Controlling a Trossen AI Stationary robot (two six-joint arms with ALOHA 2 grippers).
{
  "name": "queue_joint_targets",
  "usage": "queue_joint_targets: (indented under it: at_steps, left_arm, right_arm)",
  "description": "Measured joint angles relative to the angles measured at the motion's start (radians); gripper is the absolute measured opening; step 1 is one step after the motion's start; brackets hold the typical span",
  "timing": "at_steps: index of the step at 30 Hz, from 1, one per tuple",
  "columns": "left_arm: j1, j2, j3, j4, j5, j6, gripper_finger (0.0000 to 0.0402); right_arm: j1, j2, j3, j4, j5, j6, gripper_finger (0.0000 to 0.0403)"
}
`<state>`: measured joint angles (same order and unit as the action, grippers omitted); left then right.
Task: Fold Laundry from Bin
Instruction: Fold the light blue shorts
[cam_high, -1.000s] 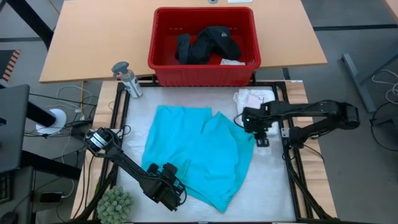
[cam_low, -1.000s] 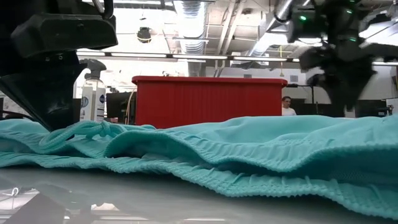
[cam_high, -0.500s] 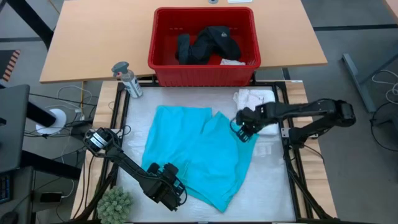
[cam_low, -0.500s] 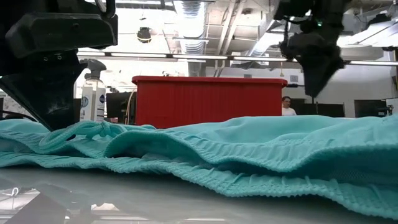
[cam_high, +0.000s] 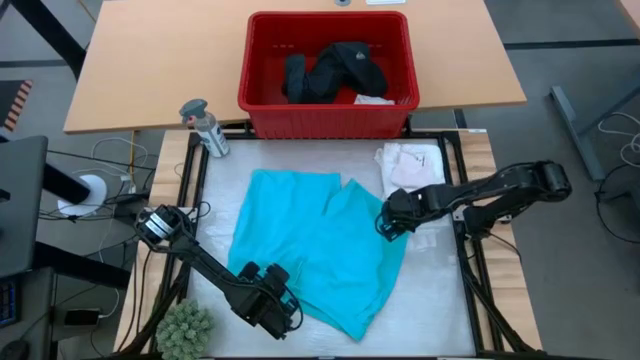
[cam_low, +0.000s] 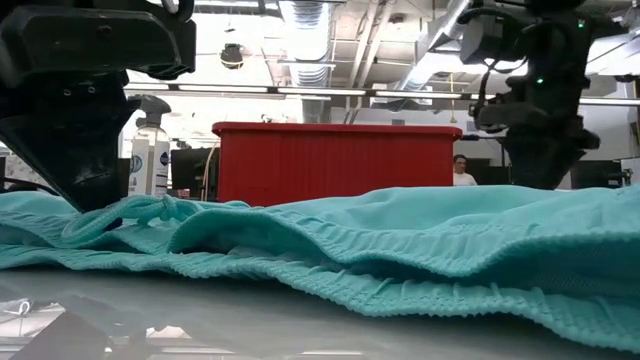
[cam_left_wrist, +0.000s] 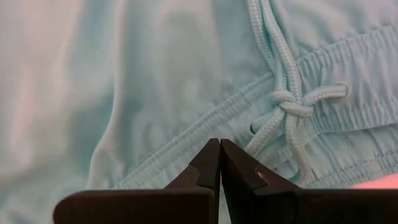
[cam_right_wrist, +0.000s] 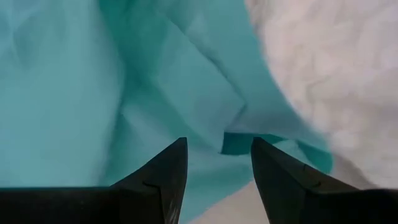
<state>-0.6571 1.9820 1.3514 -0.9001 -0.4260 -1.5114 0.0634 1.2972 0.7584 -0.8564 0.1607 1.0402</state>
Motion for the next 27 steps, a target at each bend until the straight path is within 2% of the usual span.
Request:
queue_joint_targets:
  at_steps: [6,15,20,25,27]
  left_arm:
    - [0.0,0.0,0.0,0.001,0.004,0.007,0.0]
    - [0.0,0.0,0.0,0.002,0.002,0.007,0.0]
    - [0.0,0.0,0.0,0.001,0.001,0.021,0.0]
    - [0.0,0.0,0.0,0.001,-0.004,0.023,0.0]
    - [0.0,0.0,0.0,0.001,-0.005,0.023,0.0]
  right_arm:
    - [0.05,0.001,-0.031,0.059,0.021,0.026,0.0193]
    - [0.047,0.001,-0.093,0.147,0.033,-0.011,0.0156]
    - [0.037,0.001,-0.093,0.198,0.041,-0.062,0.0106]
    - [0.027,0.001,-0.093,0.203,0.028,-0.081,0.0023]
    - [0.028,0.0,-0.093,0.202,0.025,-0.08,0.0015]
